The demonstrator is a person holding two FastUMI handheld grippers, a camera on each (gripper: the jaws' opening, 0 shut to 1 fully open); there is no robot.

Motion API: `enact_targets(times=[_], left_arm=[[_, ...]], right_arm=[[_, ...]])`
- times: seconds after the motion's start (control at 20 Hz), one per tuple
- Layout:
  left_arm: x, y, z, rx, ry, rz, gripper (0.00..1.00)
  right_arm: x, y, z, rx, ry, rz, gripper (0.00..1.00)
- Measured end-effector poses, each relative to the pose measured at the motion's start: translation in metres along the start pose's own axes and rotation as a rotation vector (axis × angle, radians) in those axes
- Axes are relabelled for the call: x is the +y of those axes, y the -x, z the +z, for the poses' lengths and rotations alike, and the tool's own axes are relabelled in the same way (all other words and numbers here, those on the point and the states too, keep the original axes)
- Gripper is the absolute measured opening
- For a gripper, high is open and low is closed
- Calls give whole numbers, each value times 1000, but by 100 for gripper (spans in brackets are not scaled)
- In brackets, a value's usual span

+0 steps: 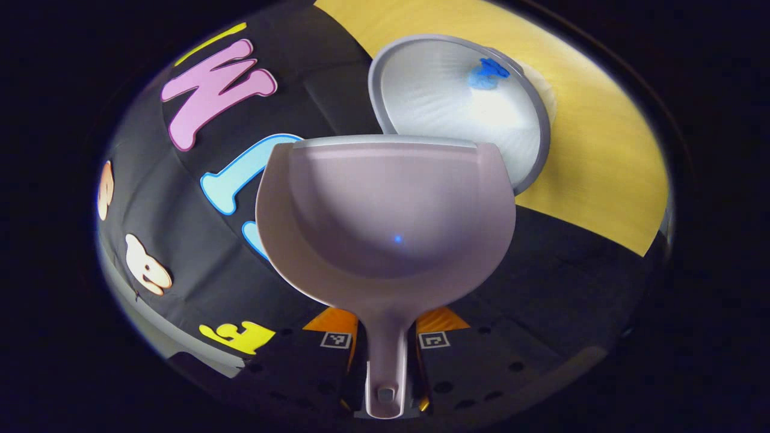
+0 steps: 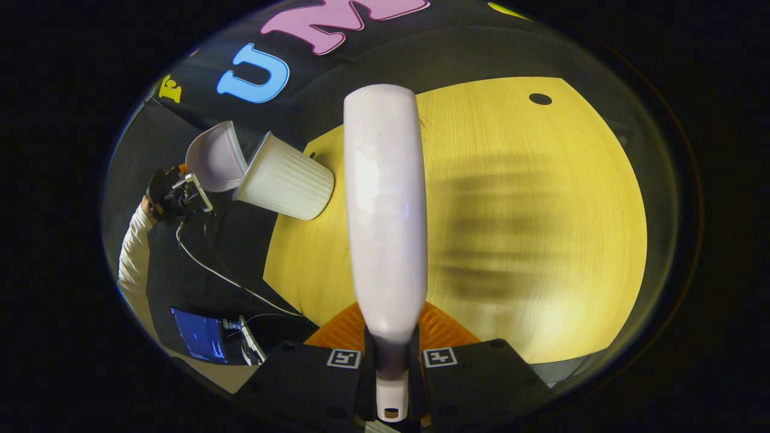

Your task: Pick up the small broom and dustpan from the desktop, sweep the trash into the dustpan with the broom, and then empty the trash into the garbage bin.

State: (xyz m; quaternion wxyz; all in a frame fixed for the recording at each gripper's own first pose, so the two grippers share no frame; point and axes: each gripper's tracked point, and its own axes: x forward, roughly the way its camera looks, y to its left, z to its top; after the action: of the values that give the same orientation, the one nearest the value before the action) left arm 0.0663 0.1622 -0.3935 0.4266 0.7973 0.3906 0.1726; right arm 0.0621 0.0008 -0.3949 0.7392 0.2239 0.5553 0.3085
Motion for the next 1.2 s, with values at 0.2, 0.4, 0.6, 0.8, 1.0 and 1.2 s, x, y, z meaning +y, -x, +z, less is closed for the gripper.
enact_targets(times=[0.2, 0.4, 0.6, 0.8, 1.0, 1.2], left_arm=[[4, 10, 2, -30, 328, -129, 24], [9, 26, 37, -194, 813, -272, 24], [16, 67, 125, -414, 1228, -611, 24], [-10, 121, 227, -479, 1422, -919, 23], [-73, 179, 340, -376, 1511, -1348, 24], [-151, 161, 418, -128, 1378, -1450, 24]], right_arm=[[8, -2, 4, -6, -7, 5, 23], [21, 0, 10, -34, -21, 21, 23], [33, -3, 16, -52, -31, 8, 23], [24, -5, 12, -67, -24, -129, 23], [6, -2, -24, -8, -39, -294, 23], [-3, -30, -49, 88, -88, -385, 23]])
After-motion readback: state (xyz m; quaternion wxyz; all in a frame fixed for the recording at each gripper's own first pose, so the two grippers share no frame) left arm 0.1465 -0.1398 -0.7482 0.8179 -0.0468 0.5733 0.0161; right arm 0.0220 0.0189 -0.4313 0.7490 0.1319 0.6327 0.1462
